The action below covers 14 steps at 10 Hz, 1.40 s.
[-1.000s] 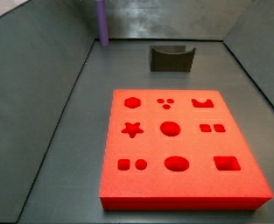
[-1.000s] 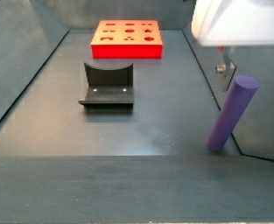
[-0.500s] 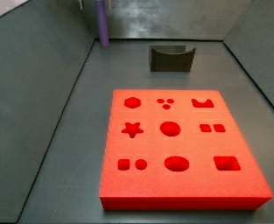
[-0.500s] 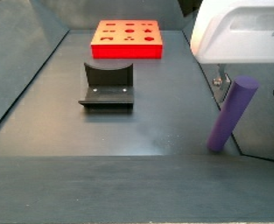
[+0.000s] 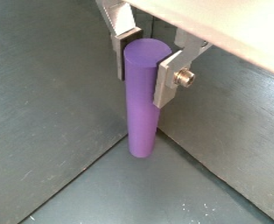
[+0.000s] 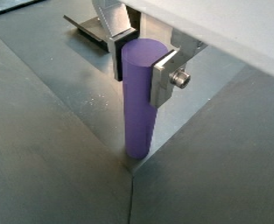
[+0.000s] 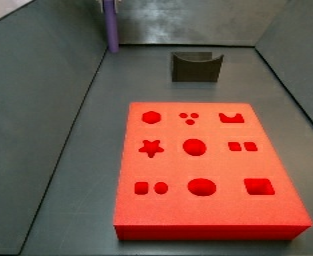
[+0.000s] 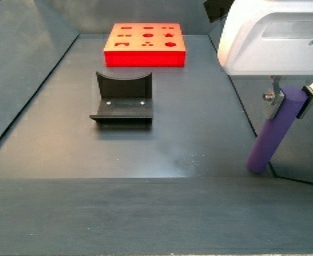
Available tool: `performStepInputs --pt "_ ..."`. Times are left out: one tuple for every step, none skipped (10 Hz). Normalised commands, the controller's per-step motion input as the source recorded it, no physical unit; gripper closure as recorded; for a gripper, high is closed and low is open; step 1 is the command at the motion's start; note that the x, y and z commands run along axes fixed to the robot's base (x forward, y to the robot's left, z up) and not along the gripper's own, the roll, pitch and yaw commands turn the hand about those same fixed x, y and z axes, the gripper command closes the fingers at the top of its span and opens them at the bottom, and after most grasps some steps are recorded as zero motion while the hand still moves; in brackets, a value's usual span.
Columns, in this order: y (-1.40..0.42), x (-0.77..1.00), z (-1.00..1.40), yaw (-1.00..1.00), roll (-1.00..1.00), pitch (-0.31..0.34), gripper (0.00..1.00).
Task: Pick up the round object. Move up. Move to above the board. Insert the round object.
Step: Pick up the round object, then move up.
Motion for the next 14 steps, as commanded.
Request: performStepInputs --pt "0.0 0.0 0.0 0.0 0.0 0.0 1.0" --pt "0.0 0.0 0.0 0.0 0.0 0.0 1.0" --pt "0.0 0.0 0.0 0.0 0.0 0.0 1.0" --pt "0.0 0.0 0.0 0.0 0.0 0.0 1.0" --pt "0.0 0.0 0.0 0.0 0.0 0.0 1.0" --pt "0.0 0.0 0.0 0.0 0.0 0.0 1.0" --pt "0.0 0.0 0.0 0.0 0.0 0.0 1.0" --pt "0.0 0.0 0.0 0.0 0.0 0.0 1.0" --pt "0.0 0.0 0.0 0.0 0.0 0.0 1.0" --pt "0.0 0.0 0.83 0.0 0.0 0.0 1.0" --pt "0.07 0.0 0.85 0.04 0.02 -0.034 1.0" --pt "0.05 -0.03 0.76 0.03 0.03 0.001 1.0" --pt "0.03 -0.02 0.66 0.02 0.04 0.03 1.0" --pt "0.02 -0.02 0.56 0.02 0.05 0.057 1.0"
